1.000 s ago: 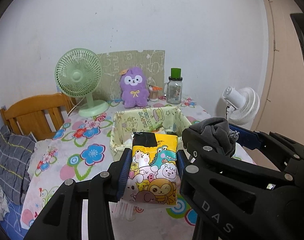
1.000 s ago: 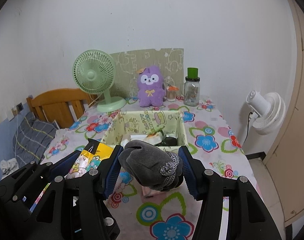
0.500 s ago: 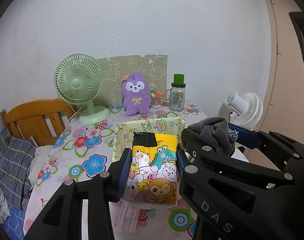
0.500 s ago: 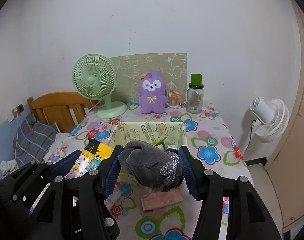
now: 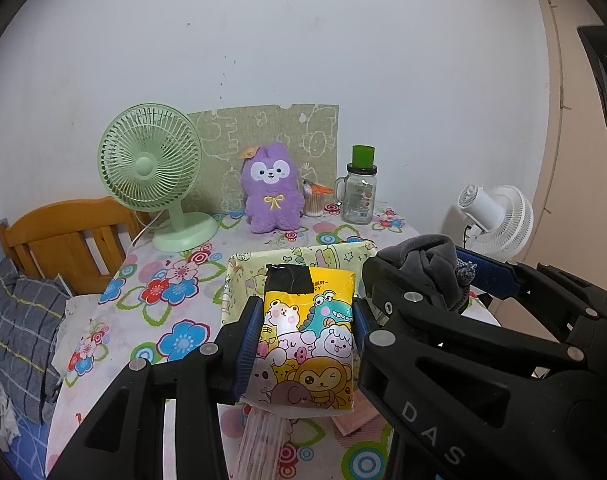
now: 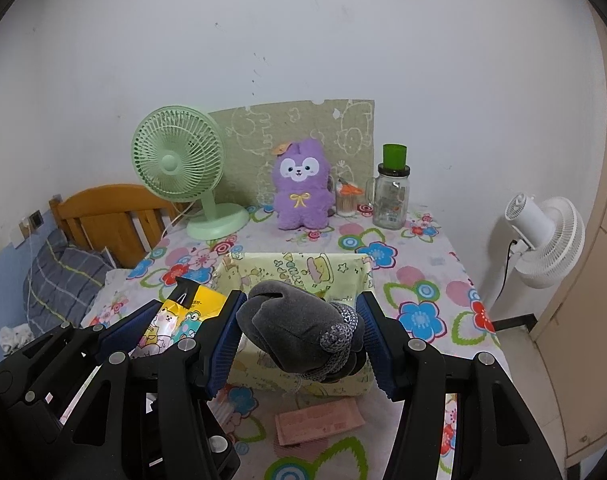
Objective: Organize soft objects
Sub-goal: 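Carry the tissue pack in the left gripper and sock in the right gripper over the fabric box, then lower the tissue pack into the box and open the left gripper while the right gripper lowers the sock in, then lift both grippers out of the box and back away from it, then move the left gripper to the clear straw bundle while the right gripper approaches the pink packet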
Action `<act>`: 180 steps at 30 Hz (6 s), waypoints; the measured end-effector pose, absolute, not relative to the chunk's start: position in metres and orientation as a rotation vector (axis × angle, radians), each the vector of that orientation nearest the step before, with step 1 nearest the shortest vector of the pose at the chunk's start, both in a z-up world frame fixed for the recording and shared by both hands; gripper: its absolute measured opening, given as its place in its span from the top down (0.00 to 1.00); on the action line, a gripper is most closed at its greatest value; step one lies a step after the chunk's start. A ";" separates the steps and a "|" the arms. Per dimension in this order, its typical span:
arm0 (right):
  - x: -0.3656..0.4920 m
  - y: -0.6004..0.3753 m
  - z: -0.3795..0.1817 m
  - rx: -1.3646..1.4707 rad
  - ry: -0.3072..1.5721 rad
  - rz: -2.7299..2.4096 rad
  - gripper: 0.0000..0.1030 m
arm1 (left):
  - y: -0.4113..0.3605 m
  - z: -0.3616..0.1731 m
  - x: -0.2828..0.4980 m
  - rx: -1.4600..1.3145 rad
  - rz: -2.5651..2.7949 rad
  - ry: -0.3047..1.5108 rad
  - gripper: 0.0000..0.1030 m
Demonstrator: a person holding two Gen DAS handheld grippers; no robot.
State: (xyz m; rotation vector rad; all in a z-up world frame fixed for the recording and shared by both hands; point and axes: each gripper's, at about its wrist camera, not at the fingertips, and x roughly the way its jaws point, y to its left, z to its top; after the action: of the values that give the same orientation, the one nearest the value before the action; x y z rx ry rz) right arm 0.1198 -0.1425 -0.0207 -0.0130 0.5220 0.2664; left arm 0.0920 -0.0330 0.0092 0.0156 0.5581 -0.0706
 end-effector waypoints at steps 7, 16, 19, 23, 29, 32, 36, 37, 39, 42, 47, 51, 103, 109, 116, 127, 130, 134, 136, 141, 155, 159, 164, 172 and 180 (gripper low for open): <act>0.136 -0.141 -0.022 -0.015 0.529 0.266 0.41 | -0.033 0.008 0.108 0.013 -0.070 0.566 0.55; 0.157 -0.140 -0.024 -0.015 0.539 0.271 0.41 | -0.031 0.005 0.127 0.011 -0.064 0.575 0.55; 0.165 -0.139 -0.026 -0.015 0.543 0.272 0.41 | -0.030 0.003 0.134 0.013 -0.061 0.578 0.54; 0.175 -0.138 -0.029 -0.021 0.554 0.271 0.41 | -0.030 -0.001 0.145 0.005 -0.062 0.592 0.54; 0.189 -0.136 -0.034 -0.023 0.573 0.274 0.41 | -0.028 -0.008 0.158 0.002 -0.060 0.609 0.54; 0.196 -0.134 -0.037 -0.020 0.579 0.274 0.41 | -0.027 -0.011 0.164 0.000 -0.060 0.616 0.54; 0.203 -0.135 -0.042 -0.013 0.588 0.280 0.41 | -0.027 -0.014 0.172 0.004 -0.057 0.627 0.54; 0.206 -0.134 -0.044 -0.011 0.593 0.281 0.41 | -0.026 -0.016 0.173 0.003 -0.057 0.632 0.54; 0.210 -0.134 -0.046 -0.011 0.599 0.285 0.41 | -0.026 -0.019 0.178 0.006 -0.055 0.641 0.54; 0.218 -0.132 -0.050 -0.010 0.606 0.302 0.41 | -0.024 -0.024 0.183 0.002 -0.060 0.649 0.52; 0.228 -0.126 -0.058 -0.023 0.622 0.312 0.42 | -0.020 -0.031 0.192 -0.001 -0.067 0.662 0.48; 0.235 -0.122 -0.064 -0.028 0.634 0.332 0.42 | -0.017 -0.037 0.200 -0.006 -0.066 0.680 0.33; 0.194 -0.129 -0.053 -0.043 0.570 0.307 0.14 | -0.025 -0.027 0.163 0.029 -0.044 0.641 0.19; 0.179 -0.134 -0.048 -0.048 0.547 0.278 0.12 | -0.029 -0.023 0.150 0.030 -0.055 0.620 0.17; 0.163 -0.138 -0.047 -0.043 0.534 0.268 0.12 | -0.032 -0.020 0.134 0.036 -0.064 0.604 0.17; 0.138 -0.142 -0.044 -0.037 0.511 0.264 0.12 | -0.035 -0.017 0.112 0.040 -0.065 0.580 0.17; 0.131 -0.143 -0.044 -0.034 0.506 0.263 0.12 | -0.036 -0.016 0.105 0.041 -0.066 0.573 0.17; 0.122 -0.144 -0.043 -0.032 0.499 0.261 0.12 | -0.037 -0.015 0.097 0.042 -0.069 0.565 0.17; 0.117 -0.145 -0.042 -0.032 0.495 0.261 0.12 | -0.037 -0.014 0.092 0.043 -0.069 0.560 0.17; 0.104 -0.145 -0.041 -0.034 0.485 0.263 0.11 | -0.037 -0.012 0.079 0.044 -0.067 0.548 0.16; 0.076 -0.145 -0.039 -0.043 0.458 0.259 0.08 | -0.037 -0.010 0.054 0.040 -0.063 0.522 0.15; 0.070 -0.145 -0.042 -0.042 0.464 0.258 0.08 | -0.036 -0.012 0.049 0.039 -0.064 0.524 0.15; 0.062 -0.145 -0.044 -0.047 0.464 0.255 0.07 | -0.036 -0.015 0.039 0.036 -0.066 0.522 0.15; 0.055 -0.144 -0.053 -0.046 0.484 0.252 0.06 | -0.035 -0.022 0.031 0.026 -0.071 0.534 0.15; 0.057 -0.142 -0.067 -0.033 0.520 0.256 0.06 | -0.032 -0.035 0.031 0.017 -0.076 0.560 0.14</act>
State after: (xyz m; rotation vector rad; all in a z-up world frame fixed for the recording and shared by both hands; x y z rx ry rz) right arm 0.0565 -0.1418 -0.0674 -0.0333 0.5204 0.2559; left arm 0.0310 -0.0325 -0.0349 0.0170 0.5597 -0.0755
